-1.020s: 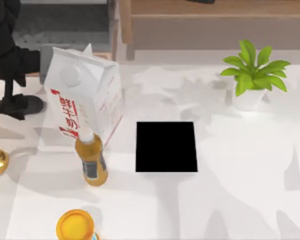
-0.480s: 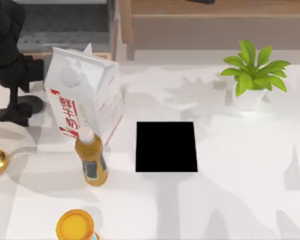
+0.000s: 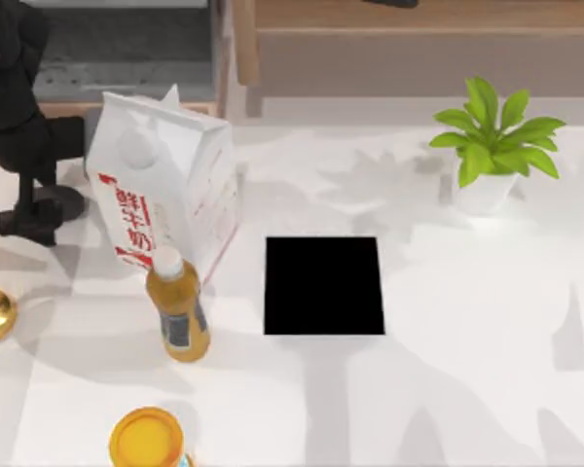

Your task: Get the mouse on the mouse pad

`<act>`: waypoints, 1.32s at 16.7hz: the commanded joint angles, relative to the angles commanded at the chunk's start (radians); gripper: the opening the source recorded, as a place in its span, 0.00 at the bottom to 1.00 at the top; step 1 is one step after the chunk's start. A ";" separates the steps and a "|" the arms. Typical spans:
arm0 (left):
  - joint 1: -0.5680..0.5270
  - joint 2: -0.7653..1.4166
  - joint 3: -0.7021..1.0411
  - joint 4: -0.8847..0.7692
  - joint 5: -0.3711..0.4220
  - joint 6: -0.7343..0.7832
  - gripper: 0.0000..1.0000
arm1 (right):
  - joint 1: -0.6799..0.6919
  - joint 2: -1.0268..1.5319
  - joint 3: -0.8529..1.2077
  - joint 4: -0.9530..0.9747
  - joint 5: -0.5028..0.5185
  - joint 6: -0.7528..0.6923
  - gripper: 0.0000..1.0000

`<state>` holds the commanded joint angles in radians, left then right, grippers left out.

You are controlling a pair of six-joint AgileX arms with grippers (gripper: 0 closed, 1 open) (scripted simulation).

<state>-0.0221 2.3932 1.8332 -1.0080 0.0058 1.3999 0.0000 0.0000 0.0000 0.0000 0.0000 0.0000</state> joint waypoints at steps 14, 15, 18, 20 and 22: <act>-0.002 -0.032 -0.006 -0.028 0.003 -0.011 0.00 | 0.000 0.000 0.000 0.000 0.000 0.000 1.00; -0.002 -0.033 -0.004 -0.030 0.002 -0.012 0.00 | 0.000 0.000 0.000 0.000 0.000 0.000 1.00; -0.001 -0.037 0.044 -0.080 0.002 -0.011 0.00 | 0.000 0.000 0.000 0.000 0.000 0.000 1.00; -0.001 -0.045 0.079 -0.121 0.003 -0.011 0.00 | 0.000 0.000 0.000 0.000 0.000 0.000 1.00; -0.002 -0.049 0.112 -0.162 0.005 -0.011 0.00 | 0.000 0.000 0.000 0.000 0.000 0.000 1.00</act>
<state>-0.0242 2.3438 1.9451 -1.1701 0.0108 1.3892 0.0000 0.0000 0.0000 0.0000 0.0000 0.0000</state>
